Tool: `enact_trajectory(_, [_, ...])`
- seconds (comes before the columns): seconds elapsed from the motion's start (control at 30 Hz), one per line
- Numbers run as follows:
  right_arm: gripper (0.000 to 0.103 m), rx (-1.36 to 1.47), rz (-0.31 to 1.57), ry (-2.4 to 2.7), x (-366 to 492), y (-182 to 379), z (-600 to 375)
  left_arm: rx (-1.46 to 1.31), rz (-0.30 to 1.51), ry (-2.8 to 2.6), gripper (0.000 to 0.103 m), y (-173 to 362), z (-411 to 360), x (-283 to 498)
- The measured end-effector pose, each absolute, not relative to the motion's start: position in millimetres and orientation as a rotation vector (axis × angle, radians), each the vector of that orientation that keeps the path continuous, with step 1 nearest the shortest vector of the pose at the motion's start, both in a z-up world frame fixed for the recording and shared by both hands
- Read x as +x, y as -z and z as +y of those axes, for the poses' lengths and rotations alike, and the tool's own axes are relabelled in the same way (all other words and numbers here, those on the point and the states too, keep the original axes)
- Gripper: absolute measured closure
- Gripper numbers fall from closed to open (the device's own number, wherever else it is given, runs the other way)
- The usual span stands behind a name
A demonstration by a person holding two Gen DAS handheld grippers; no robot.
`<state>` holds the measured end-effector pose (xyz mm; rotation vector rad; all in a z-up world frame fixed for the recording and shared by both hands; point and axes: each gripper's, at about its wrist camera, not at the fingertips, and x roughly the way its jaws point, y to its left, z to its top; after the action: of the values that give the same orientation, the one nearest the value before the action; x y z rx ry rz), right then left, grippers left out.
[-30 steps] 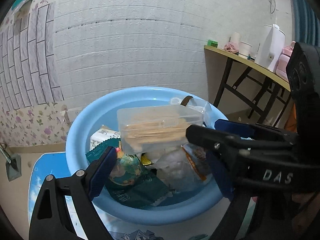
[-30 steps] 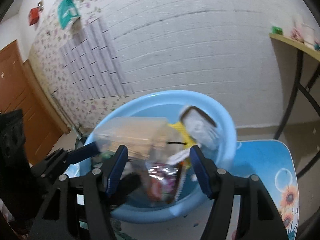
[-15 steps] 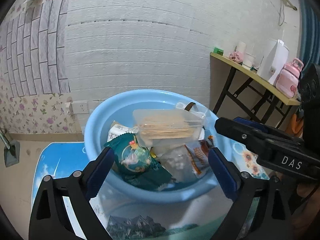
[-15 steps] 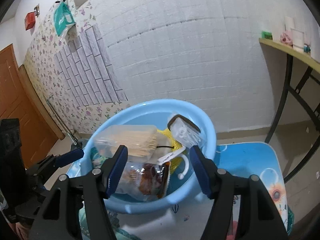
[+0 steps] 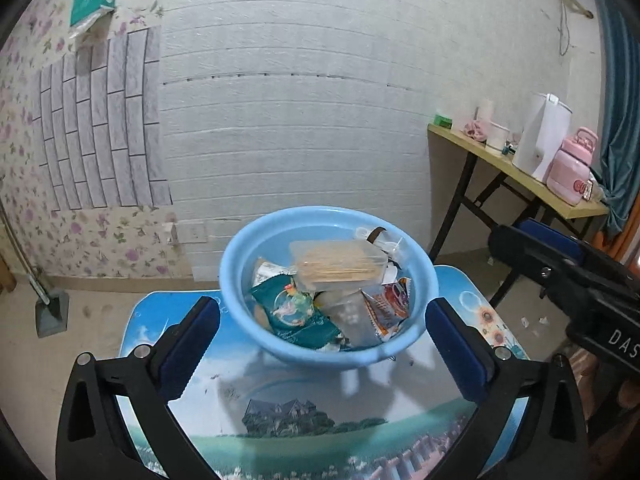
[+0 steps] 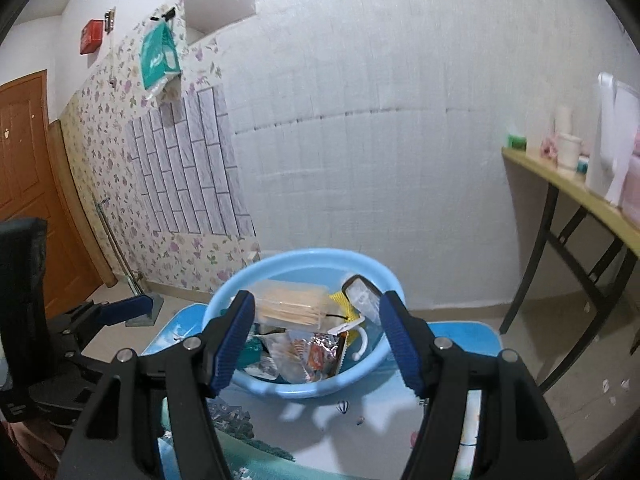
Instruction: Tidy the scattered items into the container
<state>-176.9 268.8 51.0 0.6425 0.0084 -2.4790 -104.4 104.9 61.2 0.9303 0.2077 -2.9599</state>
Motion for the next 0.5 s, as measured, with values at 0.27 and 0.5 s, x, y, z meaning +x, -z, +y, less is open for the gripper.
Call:
enact_trajectory(0.27, [0.015,0.602,0.001,2.492,-149.3,-62.1,272.5,0.909,0.188,2.949,0.000,-70.7,99.8,-81.6])
enact_trajectory(0.5, [0.012,0.930,0.000,2.418,-168.6,-29.9,264.7,1.116,0.267,2.848,0.000,-36.5,89.1,-84.2])
